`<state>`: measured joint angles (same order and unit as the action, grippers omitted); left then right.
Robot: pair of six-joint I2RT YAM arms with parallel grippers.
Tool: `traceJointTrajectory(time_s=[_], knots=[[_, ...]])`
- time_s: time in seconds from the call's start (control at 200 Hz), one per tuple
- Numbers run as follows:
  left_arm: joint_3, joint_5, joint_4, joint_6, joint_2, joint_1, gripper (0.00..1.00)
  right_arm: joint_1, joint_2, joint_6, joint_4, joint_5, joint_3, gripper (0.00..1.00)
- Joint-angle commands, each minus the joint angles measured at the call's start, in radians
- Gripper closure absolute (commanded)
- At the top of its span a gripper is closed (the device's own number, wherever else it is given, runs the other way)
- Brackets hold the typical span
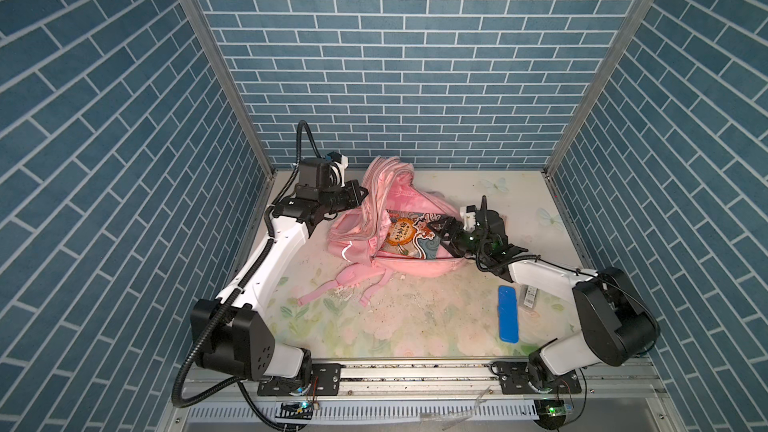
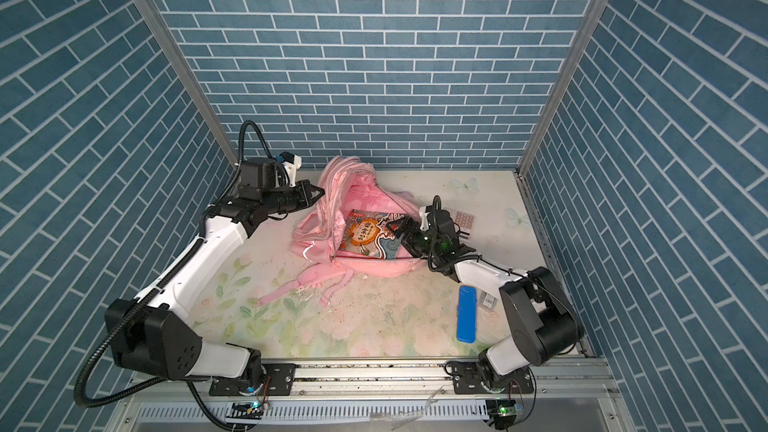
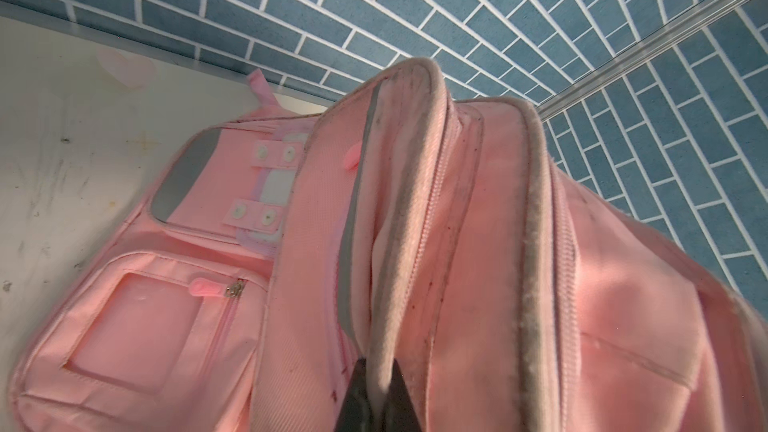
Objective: Pack the student bag
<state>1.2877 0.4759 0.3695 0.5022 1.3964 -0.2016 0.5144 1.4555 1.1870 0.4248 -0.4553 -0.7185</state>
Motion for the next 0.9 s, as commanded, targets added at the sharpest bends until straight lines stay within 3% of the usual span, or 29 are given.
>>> traceJointTrajectory(time_s=[0.0, 0.08, 0.235, 0.38, 0.505, 0.735, 0.895], knots=[[-0.044, -0.097, -0.068, 0.004, -0.030, 0.047, 1.00, -0.019, -0.021, -0.062, 0.087, -0.071, -0.014, 0.16], [-0.088, -0.071, -0.129, 0.053, -0.046, 0.045, 1.00, -0.017, 0.012, -0.086, 0.081, -0.155, -0.077, 0.18], [-0.140, -0.053, -0.210, 0.112, -0.075, 0.030, 1.00, -0.014, 0.079, -0.113, 0.009, -0.207, -0.171, 0.19], [-0.170, -0.075, -0.264, 0.153, -0.100, 0.014, 1.00, 0.000, 0.167, -0.221, -0.320, -0.123, -0.334, 0.20], [-0.181, -0.104, -0.289, 0.176, -0.104, 0.011, 1.00, 0.012, 0.200, -0.245, -0.387, -0.074, -0.387, 0.20], [-0.149, -0.167, -0.241, 0.164, -0.082, -0.019, 1.00, -0.013, 0.080, -0.266, -0.326, -0.033, -0.314, 0.20], [-0.201, -0.230, -0.265, 0.210, -0.079, -0.141, 1.00, -0.069, -0.042, -0.339, -0.441, 0.001, -0.256, 0.19]])
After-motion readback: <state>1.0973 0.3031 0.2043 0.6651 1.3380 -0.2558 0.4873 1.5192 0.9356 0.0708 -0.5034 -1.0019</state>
